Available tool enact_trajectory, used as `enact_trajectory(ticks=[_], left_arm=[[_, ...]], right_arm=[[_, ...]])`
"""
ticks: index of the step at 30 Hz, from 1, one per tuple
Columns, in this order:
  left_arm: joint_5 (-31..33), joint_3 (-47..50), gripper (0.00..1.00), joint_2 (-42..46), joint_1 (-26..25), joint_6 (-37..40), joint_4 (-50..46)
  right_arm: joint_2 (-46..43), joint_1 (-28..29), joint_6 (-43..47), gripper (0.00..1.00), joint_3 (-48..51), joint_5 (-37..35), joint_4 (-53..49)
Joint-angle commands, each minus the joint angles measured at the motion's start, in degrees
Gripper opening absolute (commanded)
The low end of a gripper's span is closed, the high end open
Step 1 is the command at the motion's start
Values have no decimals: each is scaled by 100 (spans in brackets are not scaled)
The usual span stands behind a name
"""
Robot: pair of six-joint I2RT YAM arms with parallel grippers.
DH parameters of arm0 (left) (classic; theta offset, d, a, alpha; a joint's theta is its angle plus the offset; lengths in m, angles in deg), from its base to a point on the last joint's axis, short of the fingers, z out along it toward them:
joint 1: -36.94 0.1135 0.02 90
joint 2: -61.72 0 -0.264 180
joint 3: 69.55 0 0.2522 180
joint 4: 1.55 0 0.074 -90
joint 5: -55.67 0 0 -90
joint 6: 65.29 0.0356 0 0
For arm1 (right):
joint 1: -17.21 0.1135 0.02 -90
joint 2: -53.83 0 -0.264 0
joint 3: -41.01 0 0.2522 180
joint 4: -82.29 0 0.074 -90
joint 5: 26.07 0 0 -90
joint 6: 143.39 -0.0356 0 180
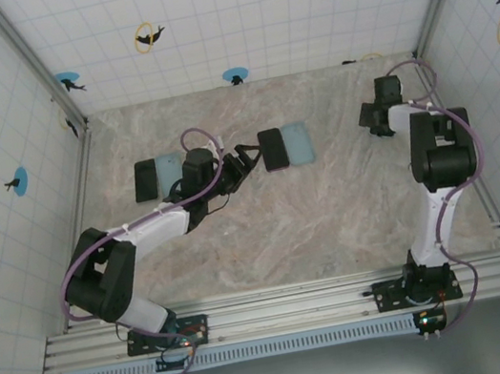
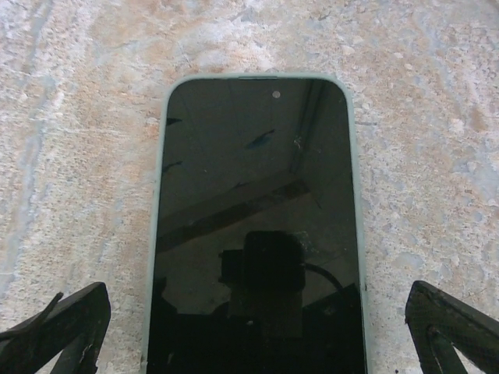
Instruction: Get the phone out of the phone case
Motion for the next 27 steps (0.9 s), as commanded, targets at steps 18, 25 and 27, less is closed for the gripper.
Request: enact_trajectory(ticks=[18,25,27], left_arm=[[-13,-40,98,225,84,223,-266],[-46,-41,97,156,102,147,-192],[-41,-47,97,140,109,131,-170]], right_arm=[[300,-129,-577,66,-37,427,-262],[-201,-174,-521,57,349,640,117],[-418,-183,-485,56,542,732,321]])
